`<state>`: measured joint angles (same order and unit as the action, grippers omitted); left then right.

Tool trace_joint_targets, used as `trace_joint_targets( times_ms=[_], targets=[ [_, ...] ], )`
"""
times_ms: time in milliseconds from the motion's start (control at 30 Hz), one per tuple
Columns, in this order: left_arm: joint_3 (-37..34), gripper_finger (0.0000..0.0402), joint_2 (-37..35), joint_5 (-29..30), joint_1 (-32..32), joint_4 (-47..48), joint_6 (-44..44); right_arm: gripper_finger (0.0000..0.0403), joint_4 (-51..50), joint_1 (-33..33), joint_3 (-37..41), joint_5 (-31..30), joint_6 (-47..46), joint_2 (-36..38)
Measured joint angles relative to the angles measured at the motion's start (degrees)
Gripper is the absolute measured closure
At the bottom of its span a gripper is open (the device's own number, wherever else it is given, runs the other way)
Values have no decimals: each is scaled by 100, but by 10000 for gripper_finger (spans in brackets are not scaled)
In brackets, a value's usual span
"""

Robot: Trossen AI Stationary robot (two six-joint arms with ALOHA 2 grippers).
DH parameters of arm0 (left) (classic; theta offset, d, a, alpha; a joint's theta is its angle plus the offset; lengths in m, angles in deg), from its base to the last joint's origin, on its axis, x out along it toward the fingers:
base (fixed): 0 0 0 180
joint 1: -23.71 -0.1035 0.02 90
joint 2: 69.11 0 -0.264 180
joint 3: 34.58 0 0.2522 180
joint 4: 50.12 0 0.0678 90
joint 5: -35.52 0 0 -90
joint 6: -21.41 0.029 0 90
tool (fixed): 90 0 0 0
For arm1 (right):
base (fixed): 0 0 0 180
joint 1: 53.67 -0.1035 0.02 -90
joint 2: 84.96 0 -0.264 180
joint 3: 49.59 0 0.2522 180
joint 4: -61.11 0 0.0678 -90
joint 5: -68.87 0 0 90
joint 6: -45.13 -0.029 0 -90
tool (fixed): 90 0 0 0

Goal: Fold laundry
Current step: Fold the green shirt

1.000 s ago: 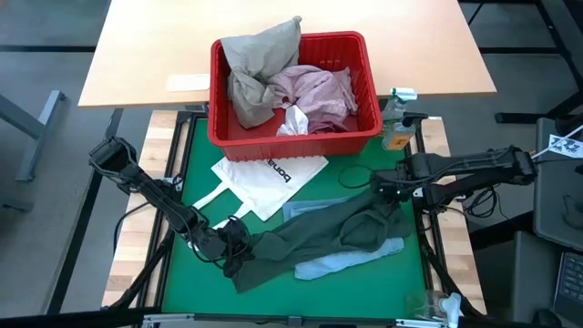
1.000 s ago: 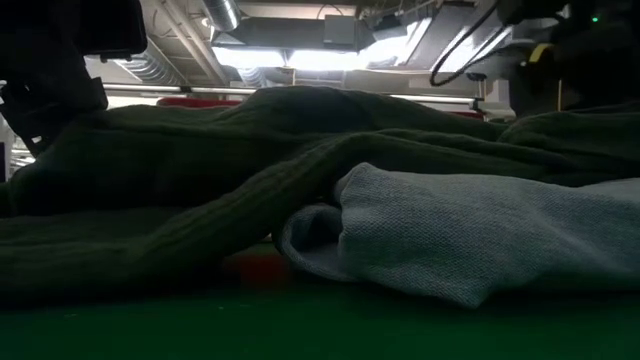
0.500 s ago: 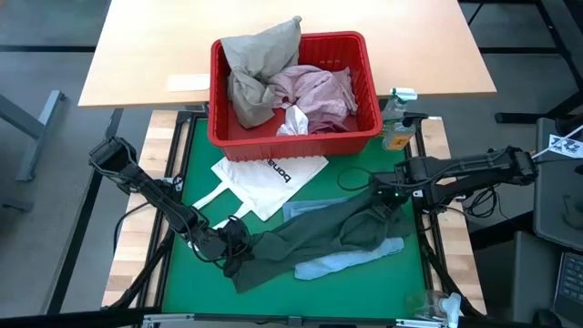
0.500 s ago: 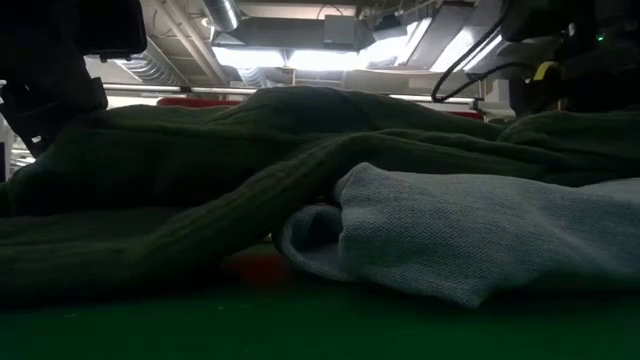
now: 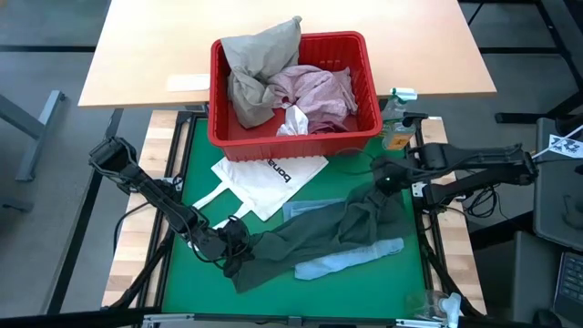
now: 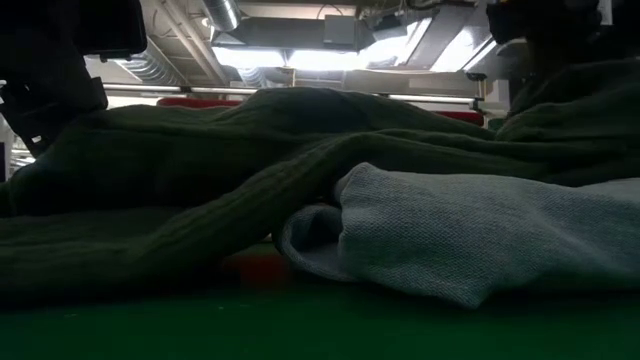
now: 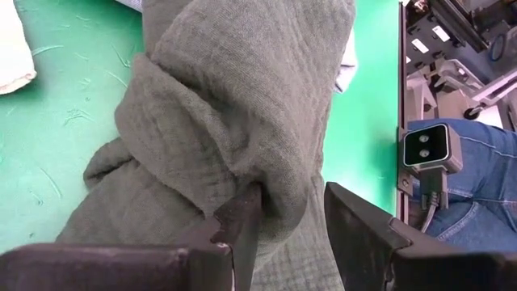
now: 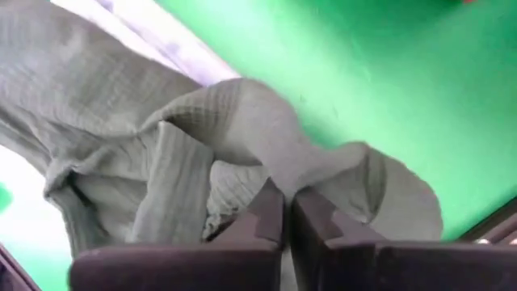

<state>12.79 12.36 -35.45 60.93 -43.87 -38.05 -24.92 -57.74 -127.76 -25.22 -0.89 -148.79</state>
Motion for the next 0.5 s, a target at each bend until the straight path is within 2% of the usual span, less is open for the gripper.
trace_joint_targets(
  times_ms=[167,333,433,500],
  targets=[
    [0,270,0,0,0,0,-2,387,-237,0,-151,-267,19,0],
    [0,270,0,0,0,0,-2,397,-1517,0,-44,-1279,-31,2],
    [2,270,0,0,0,-2,-2,390,-1776,0,242,-1279,-155,2],
    [2,270,0,0,0,-3,-2,388,-1727,-2,473,-1011,-150,-1]
  ],
)
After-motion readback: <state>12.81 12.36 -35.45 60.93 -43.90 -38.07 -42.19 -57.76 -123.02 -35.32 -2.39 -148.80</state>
